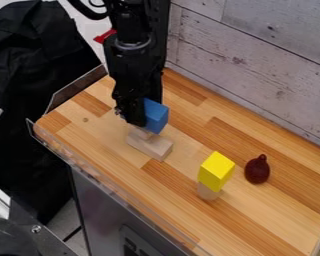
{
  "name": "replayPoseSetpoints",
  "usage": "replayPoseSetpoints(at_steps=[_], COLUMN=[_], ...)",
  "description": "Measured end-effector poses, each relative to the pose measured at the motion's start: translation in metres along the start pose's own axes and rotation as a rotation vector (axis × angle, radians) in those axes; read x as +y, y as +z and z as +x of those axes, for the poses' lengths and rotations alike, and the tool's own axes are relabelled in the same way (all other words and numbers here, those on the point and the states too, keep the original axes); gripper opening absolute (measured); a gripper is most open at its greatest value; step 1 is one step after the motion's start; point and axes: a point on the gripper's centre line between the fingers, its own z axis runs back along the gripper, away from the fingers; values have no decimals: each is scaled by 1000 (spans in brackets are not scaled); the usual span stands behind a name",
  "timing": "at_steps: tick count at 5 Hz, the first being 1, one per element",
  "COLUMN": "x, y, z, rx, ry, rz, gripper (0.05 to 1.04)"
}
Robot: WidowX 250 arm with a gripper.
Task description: Put the blue block on top of the cube
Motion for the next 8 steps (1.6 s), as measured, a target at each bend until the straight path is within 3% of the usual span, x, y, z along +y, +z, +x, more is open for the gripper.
replayPoseSetpoints(at_steps=[1,2,4,5,6,7,8], x=[0,1,-13,-30,-41,-44,-37], y=[-1,-1,9,28,46,42,37], z=[0,0,-2,-7,-27,-42,-66], rx=[3,4,5,-71,-143,-125,-46], ry=[0,-1,-30,-132,-364,-604,-858], rz=[4,8,-19,-14,35,144,173], gripper=[920,1003,1000,999,1000,1000,999])
